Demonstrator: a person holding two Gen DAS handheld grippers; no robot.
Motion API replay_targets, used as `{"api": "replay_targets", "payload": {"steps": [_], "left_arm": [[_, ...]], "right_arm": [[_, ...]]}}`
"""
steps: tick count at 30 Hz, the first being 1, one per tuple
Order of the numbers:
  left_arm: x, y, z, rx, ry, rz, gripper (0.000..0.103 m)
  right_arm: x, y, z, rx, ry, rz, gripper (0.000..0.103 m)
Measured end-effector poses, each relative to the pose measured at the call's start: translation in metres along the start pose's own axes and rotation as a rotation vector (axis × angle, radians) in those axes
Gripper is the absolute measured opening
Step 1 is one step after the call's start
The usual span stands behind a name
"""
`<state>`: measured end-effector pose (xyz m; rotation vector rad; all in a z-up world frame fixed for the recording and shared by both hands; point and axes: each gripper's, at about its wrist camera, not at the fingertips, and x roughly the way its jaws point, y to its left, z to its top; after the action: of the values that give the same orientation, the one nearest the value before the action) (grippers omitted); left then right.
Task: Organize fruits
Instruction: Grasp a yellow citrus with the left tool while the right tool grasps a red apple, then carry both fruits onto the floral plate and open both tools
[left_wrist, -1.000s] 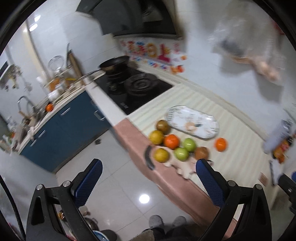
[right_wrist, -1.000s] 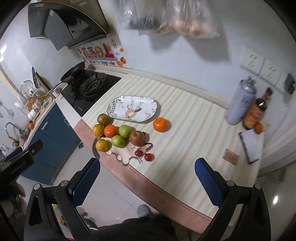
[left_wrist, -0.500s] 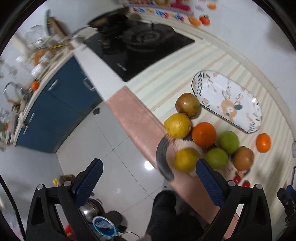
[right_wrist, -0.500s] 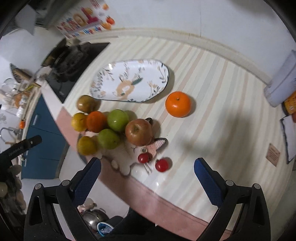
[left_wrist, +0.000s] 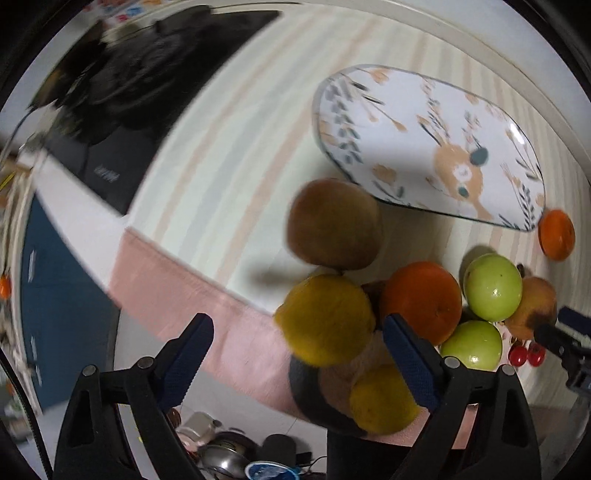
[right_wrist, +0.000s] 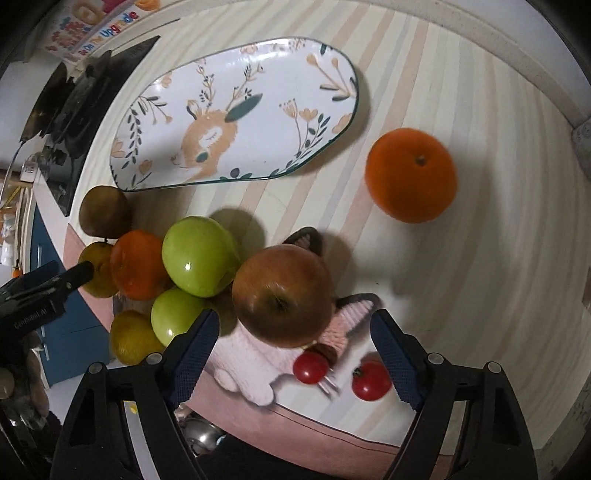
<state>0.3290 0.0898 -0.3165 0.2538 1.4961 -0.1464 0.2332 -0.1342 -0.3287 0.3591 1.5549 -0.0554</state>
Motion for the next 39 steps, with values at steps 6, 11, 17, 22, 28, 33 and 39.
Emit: {"api": "replay_targets", "payload": {"steps": [6, 11, 17, 22, 28, 33, 39], "left_arm": [[0.021, -0.005, 0.004, 0.045, 0.062, -0.062, 0.065], [0.02, 0.0, -0.002, 0.039, 0.028, -0.078, 0.062], [0.012, 0.01, -0.011, -0.003, 0.01, -0.089, 0.061], [-0.006, 0.018, -0.02, -0.04, -0.012, -0.127, 0.061], [-0.083, 0.013, 0.013, -0.035, -0.14, -0.236, 0.061], [-0.088, -0.022, 0.079, 0.003, -0.179, -0.249, 0.061], [-0.036, -0.033, 0.151, -0.028, -0.062, -0.267, 0.061]], "right_arm": [[0.015, 0.009, 0.01, 0.003, 0.033, -0.009, 0.072], [0.021, 0.013, 0.014, -0.004, 0.035, 0.006, 0.068], [0.018, 0.01, 0.008, -0.019, 0.015, 0.005, 0.067], [-0.006, 0.012, 0.001, -0.02, -0.024, 0.034, 0.067], [-0.054, 0.025, 0.029, -0.032, -0.134, 0.078, 0.067], [-0.055, 0.038, 0.089, -0.037, -0.19, 0.038, 0.067], [-0.023, 0.048, 0.152, -0.033, -0.182, 0.0, 0.067]]}}
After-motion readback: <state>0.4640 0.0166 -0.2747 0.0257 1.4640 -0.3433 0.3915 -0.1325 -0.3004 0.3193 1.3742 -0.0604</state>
